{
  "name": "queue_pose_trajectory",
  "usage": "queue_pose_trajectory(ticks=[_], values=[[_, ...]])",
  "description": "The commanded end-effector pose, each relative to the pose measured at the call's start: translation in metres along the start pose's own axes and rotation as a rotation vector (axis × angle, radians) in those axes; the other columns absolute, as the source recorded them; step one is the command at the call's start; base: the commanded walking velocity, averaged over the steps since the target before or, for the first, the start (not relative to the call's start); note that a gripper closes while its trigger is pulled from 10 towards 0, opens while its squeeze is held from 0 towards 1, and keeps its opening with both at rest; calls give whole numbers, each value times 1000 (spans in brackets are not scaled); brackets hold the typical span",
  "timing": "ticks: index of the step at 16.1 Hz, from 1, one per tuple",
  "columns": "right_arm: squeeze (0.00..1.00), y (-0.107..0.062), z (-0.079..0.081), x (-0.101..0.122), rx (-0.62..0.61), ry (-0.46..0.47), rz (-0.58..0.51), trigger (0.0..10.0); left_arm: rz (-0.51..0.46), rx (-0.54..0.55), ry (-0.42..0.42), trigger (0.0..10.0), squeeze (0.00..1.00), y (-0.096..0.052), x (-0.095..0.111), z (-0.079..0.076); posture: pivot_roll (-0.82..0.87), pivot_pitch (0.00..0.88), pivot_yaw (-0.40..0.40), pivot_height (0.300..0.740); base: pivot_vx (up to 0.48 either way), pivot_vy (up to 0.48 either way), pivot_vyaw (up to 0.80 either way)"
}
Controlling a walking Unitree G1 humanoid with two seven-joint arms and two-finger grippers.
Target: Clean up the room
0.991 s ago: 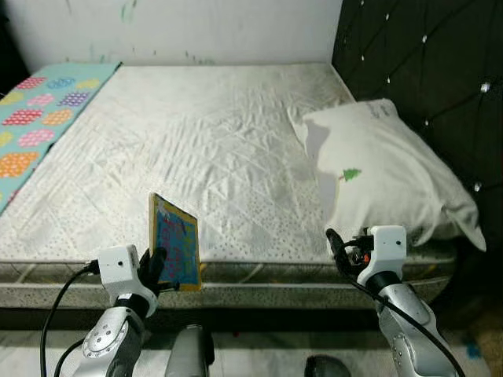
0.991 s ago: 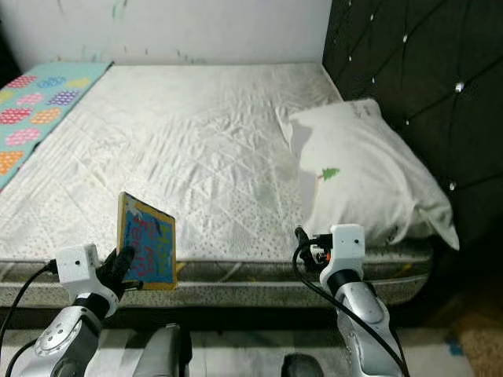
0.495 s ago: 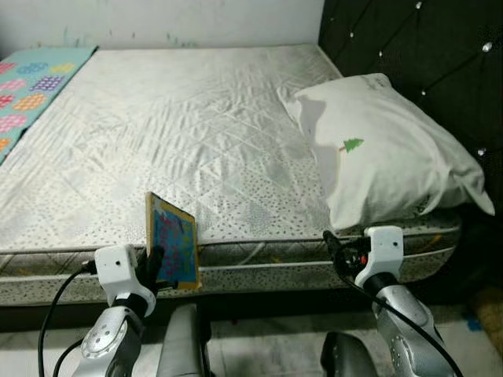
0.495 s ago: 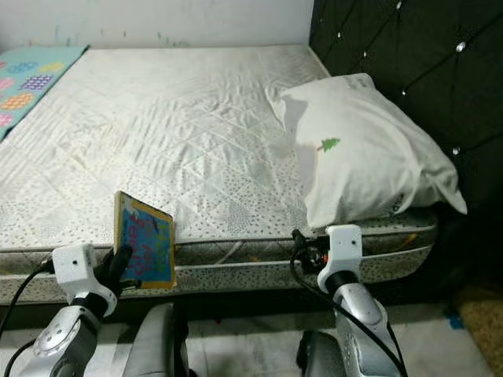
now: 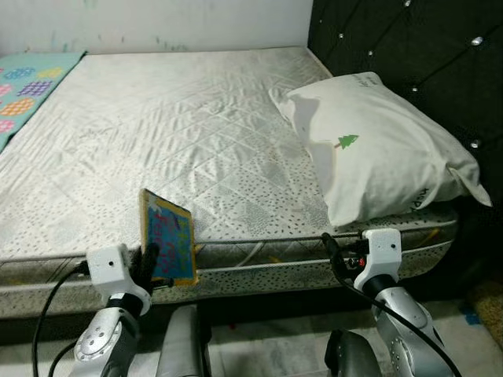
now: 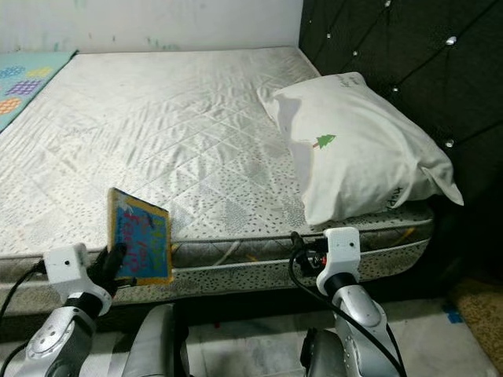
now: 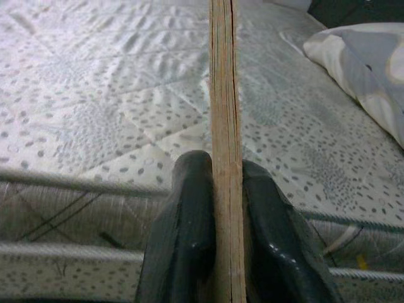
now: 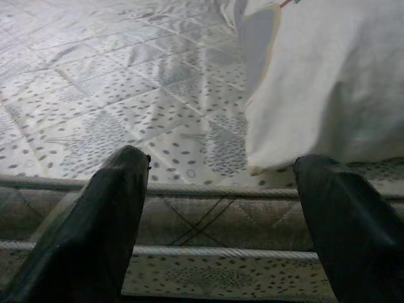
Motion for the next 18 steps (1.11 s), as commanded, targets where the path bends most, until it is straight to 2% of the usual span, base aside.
queue_pose_trajectory(ticks=[1,2,3,7,11,15,17,18], values=[[0,2,-3,9,-14,-21,-31,10000,-84,-45,29,10000,0,6,22,-13,-66,13,41,525,315,0,0],[0,3,-4,13,-18,-26,-45,10000,-102,-55,39,10000,0,7,28,-16,-66,14,40,525,315,0,0],[0,8,0,26,-10,-40,-87,10000,-169,-76,45,10000,0,13,49,-25,-68,14,40,525,319,0,0],[0,8,1,25,-6,-44,-88,10000,-260,-117,44,10000,0,24,82,-38,-67,13,39,525,316,0,0],[0,8,1,25,-11,-44,-85,10000,-235,-92,24,10000,0,26,77,-31,-70,17,44,525,275,0,0],[0,6,1,24,-6,-37,-84,10000,-206,-62,20,10000,0,26,70,-29,-69,18,41,525,0,0,0],[0,7,3,26,16,-94,-88,10000,-198,-41,26,10000,0,25,66,-25,-68,19,39,525,0,0,247],[0,7,4,26,18,-94,-90,10000,-197,-38,26,10000,0,25,66,-25,-68,20,39,525,0,0,800]])
Point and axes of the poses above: a point about 5 cm out from each wrist's last joint towards the gripper, its own y axis pointing out of the wrist towards the gripper, its own x axis along the axis of the wrist's last joint, z = x × y, the point moved 3 cm from there along y, pointing out of the wrist towards the gripper, and after that the axes turned 3 degrees about -y, right-handed, at the moved point
